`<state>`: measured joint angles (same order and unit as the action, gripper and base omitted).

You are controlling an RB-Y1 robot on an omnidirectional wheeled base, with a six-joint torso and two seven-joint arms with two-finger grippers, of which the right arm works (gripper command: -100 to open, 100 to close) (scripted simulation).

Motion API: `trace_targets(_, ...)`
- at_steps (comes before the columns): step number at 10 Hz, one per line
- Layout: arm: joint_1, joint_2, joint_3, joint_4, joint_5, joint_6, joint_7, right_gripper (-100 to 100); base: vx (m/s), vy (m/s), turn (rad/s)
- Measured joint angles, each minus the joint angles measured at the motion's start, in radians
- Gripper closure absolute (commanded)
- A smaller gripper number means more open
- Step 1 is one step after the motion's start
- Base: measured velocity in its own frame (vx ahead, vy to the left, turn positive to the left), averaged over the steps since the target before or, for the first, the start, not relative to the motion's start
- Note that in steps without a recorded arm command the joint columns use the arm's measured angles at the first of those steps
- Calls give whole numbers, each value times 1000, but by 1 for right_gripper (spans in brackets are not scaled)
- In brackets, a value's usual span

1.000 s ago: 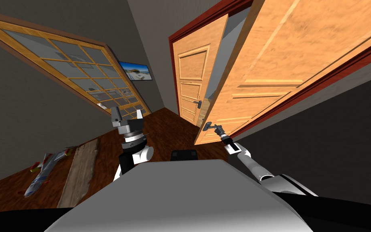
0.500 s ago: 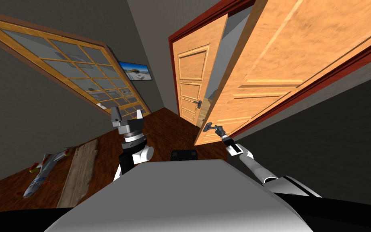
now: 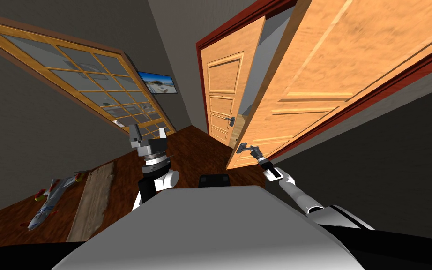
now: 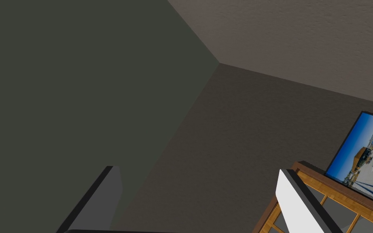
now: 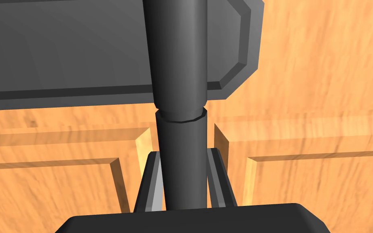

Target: Pull the door open

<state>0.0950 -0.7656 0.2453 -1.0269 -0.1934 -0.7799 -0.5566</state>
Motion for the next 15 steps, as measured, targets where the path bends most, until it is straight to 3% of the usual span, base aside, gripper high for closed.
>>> trace_targets(2,6,-8,3,2,-1,-12,-5,100,0,0,0)
trace_targets(6,46,-43,19,28,-4,-105,-29,100,0,0,1)
trace_targets(7,56,-48,20,25,-5,-116,-31,100,0,0,0)
trace_targets(15,59,-50,22,26,-5,-120,-32,100,0,-2,-7)
